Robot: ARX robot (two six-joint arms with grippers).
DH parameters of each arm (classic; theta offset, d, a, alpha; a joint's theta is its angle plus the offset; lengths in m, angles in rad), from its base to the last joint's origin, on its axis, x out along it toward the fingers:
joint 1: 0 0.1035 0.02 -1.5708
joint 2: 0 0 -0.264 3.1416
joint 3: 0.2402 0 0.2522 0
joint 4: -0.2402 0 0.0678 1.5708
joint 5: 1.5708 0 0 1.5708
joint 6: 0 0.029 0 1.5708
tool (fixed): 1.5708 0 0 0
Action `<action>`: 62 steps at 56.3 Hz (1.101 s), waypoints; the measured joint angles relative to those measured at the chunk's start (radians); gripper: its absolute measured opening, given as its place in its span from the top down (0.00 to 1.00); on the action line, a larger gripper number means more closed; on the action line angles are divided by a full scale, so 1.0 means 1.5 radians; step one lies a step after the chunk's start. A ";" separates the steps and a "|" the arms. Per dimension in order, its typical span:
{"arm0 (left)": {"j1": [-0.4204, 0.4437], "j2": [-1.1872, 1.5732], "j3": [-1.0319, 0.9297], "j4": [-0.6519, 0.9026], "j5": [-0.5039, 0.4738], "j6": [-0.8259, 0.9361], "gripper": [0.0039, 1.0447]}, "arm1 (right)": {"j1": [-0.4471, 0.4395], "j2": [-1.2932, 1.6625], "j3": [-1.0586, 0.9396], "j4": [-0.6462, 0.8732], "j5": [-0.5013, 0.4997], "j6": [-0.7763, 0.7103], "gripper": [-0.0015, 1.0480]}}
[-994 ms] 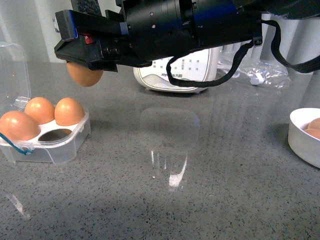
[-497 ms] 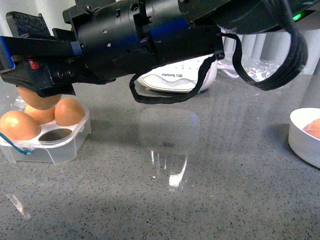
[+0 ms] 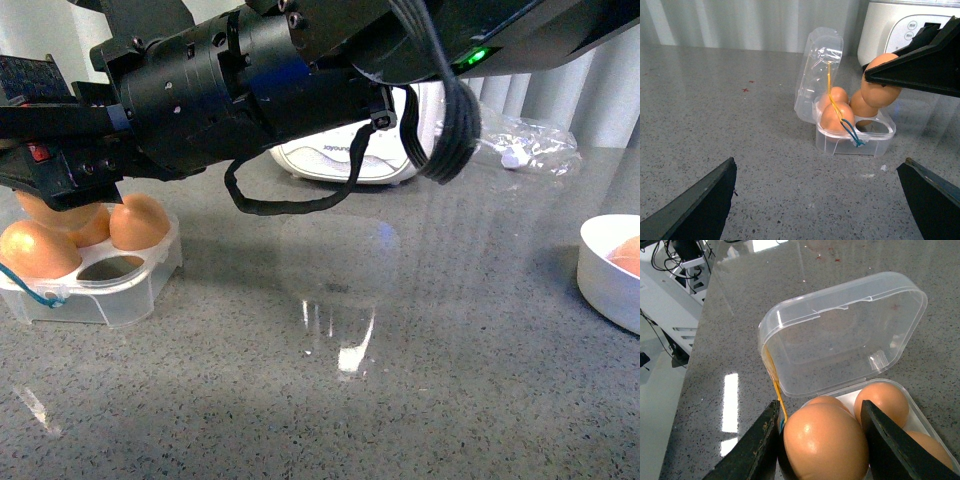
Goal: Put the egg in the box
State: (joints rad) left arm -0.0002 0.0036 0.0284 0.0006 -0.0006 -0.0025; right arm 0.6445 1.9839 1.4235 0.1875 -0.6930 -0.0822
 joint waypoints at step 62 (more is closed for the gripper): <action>0.000 0.000 0.000 0.000 0.000 0.000 0.06 | -0.010 0.038 0.027 -0.037 0.006 -0.012 0.55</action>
State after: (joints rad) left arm -0.0002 0.0036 0.0284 0.0006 -0.0006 -0.0025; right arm 0.6292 2.0403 1.4635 0.1322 -0.6838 -0.0998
